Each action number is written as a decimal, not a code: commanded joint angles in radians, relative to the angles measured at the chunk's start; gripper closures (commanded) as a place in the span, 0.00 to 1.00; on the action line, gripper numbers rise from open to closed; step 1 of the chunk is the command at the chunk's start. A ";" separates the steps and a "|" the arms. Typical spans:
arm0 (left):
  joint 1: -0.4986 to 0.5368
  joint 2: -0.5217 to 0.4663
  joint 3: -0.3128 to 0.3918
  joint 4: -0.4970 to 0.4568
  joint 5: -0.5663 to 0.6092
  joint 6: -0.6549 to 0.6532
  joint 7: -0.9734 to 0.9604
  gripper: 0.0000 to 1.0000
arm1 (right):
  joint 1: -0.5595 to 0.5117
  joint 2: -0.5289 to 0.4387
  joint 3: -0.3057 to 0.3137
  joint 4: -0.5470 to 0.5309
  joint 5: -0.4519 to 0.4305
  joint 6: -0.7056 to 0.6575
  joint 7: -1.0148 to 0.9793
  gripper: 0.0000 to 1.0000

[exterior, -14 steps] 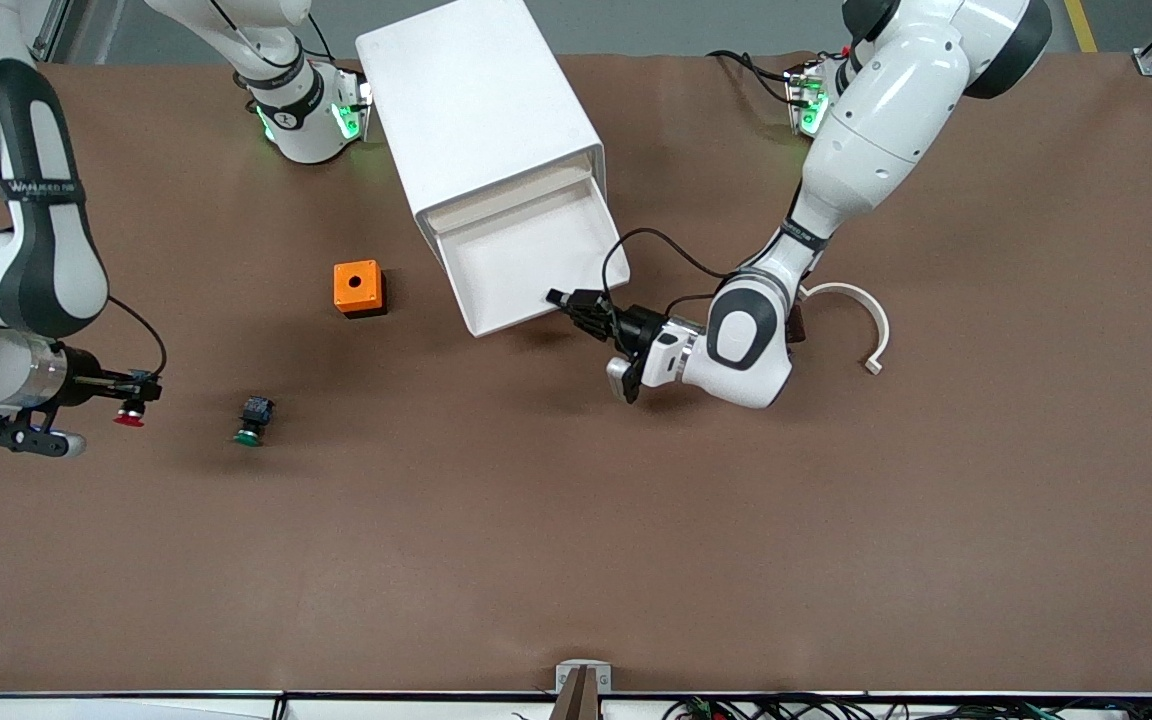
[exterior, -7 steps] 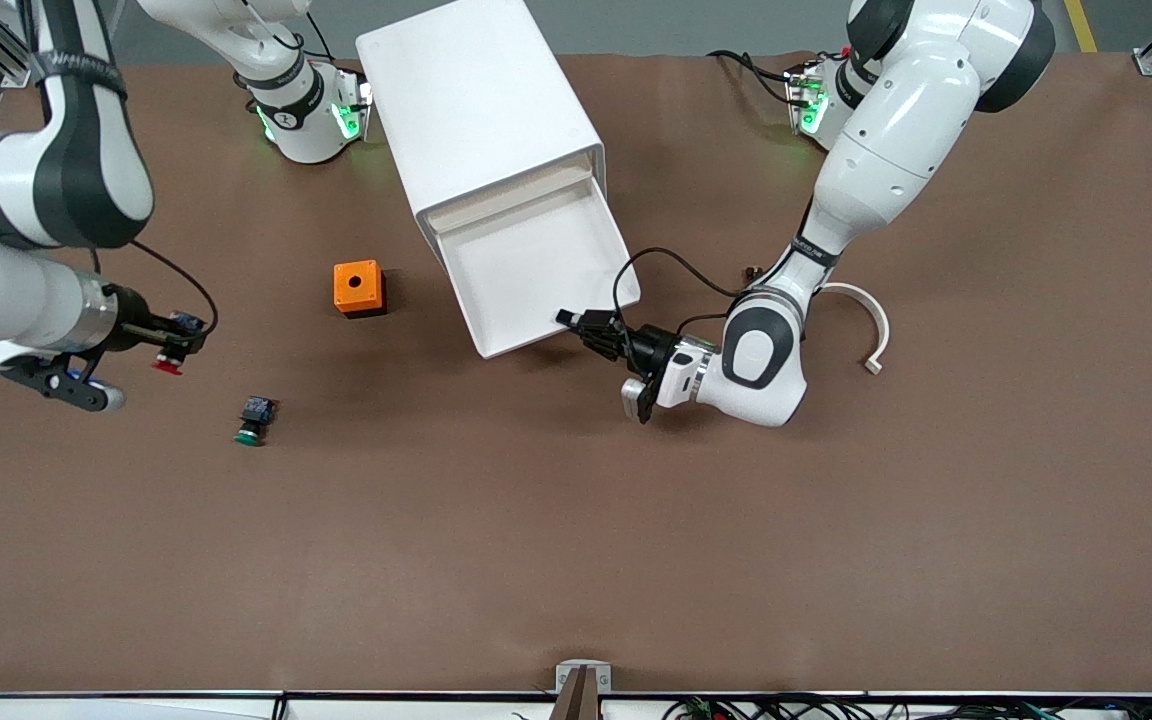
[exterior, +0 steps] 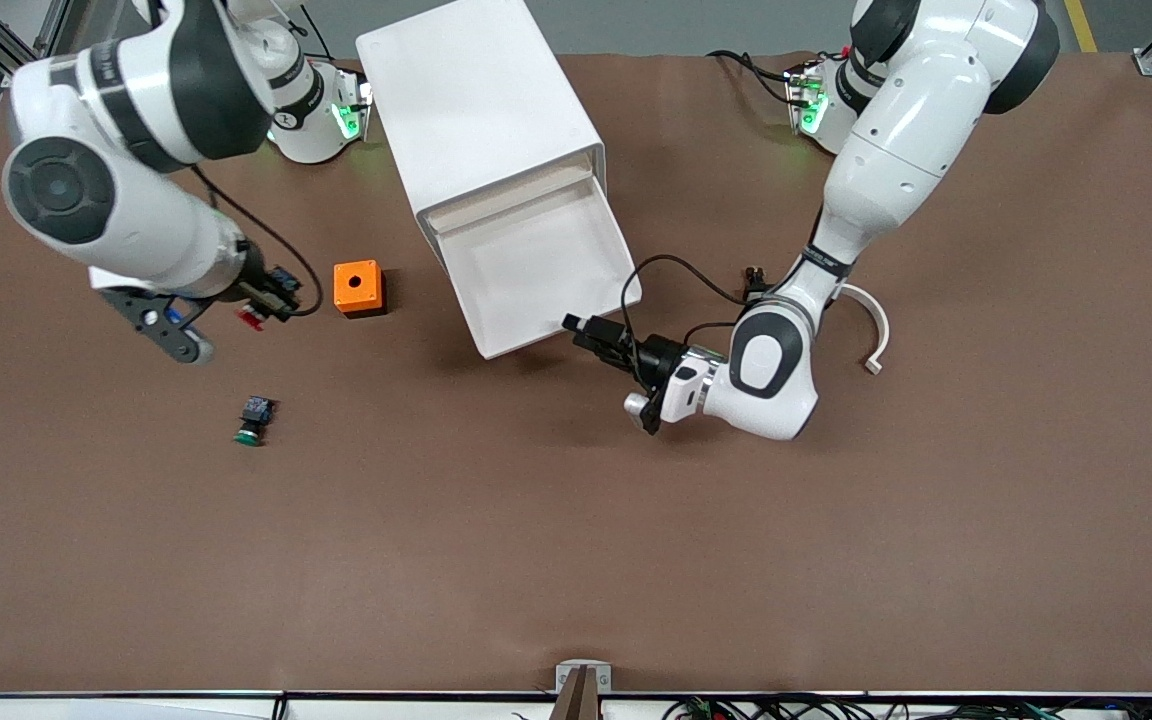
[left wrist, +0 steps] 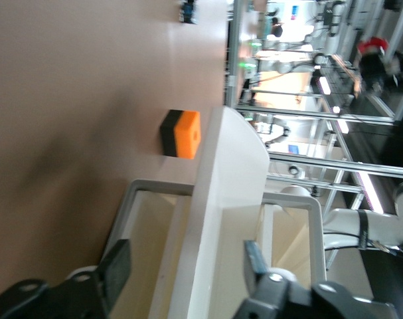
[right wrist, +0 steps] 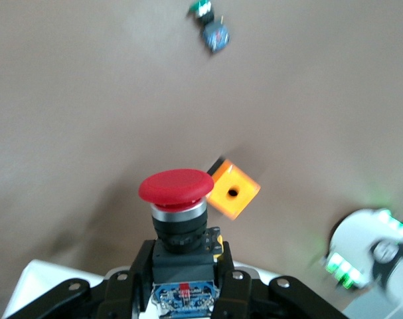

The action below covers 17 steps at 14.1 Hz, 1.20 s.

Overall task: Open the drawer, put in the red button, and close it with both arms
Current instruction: 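Carry the red button with the right gripper over the open drawer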

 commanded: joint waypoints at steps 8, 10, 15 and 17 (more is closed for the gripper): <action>0.139 -0.061 -0.004 0.133 0.524 -0.076 -0.166 0.00 | 0.184 0.046 -0.010 -0.014 0.230 0.179 0.484 0.70; 0.167 -0.091 0.000 0.133 0.613 -0.074 -0.167 0.00 | 0.222 0.047 -0.010 -0.035 0.233 0.235 0.535 0.70; 0.161 -0.117 0.044 0.136 0.834 -0.059 -0.233 0.00 | 0.305 0.105 -0.010 -0.071 0.233 0.373 0.631 0.70; 0.159 -0.121 0.044 0.139 0.956 -0.004 -0.271 0.00 | 0.341 0.144 -0.010 -0.071 0.233 0.405 0.650 0.70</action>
